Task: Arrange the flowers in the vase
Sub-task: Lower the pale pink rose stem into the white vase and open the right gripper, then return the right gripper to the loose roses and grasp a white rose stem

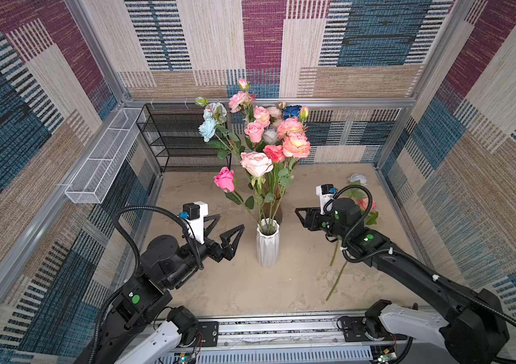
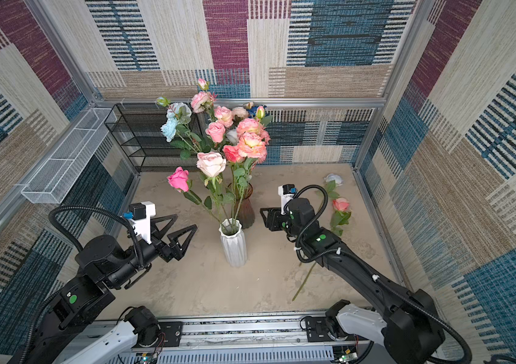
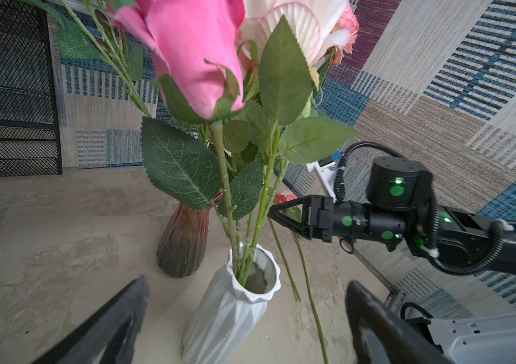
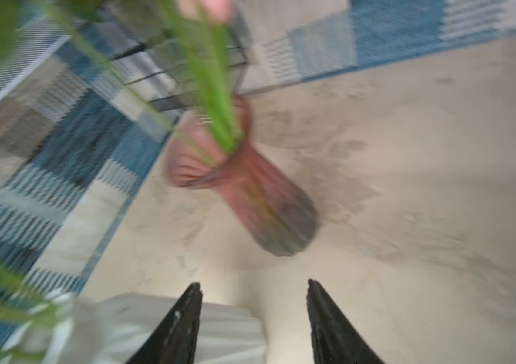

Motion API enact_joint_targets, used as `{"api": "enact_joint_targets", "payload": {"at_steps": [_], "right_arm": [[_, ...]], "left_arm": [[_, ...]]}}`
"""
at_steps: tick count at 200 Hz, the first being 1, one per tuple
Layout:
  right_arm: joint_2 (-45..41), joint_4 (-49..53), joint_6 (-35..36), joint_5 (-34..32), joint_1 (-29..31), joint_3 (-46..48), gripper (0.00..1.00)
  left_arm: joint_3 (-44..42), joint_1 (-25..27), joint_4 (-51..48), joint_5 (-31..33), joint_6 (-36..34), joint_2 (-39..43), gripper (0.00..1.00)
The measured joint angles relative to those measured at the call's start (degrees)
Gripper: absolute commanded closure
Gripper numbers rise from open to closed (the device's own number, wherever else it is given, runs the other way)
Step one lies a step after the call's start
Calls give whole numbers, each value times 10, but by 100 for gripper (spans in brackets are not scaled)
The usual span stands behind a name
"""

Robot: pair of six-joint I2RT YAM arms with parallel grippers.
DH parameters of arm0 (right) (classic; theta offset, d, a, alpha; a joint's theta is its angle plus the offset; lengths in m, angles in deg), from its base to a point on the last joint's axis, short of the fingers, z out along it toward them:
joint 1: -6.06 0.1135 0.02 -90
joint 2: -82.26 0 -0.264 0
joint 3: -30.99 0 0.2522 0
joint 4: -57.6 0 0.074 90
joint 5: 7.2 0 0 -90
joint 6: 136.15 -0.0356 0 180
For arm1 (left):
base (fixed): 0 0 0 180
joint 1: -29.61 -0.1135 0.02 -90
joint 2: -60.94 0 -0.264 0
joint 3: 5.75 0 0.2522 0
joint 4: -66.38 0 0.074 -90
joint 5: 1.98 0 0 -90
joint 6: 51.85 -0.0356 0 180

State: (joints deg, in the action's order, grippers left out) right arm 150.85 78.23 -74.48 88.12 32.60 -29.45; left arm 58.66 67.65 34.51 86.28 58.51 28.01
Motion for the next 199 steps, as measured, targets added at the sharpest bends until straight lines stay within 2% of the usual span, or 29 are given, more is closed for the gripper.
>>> {"api": "enact_joint_targets", "payload": {"at_steps": [44,71,131,199], "right_arm": [[125,19,-27,-10,-148,-12,46],[213,14,-33,-38,-204,-69,47],[385,30,-37,-98,-264,-213,47],[483,87,-34,-145,-292,-320,52]], "left_arm": [[-2,0,2,-2,0,7,1],[-3,0,3,-5,0,7,1],[-9,0,5,-15,0,14,1],[-12,0,5,-13,0,16,1]]}}
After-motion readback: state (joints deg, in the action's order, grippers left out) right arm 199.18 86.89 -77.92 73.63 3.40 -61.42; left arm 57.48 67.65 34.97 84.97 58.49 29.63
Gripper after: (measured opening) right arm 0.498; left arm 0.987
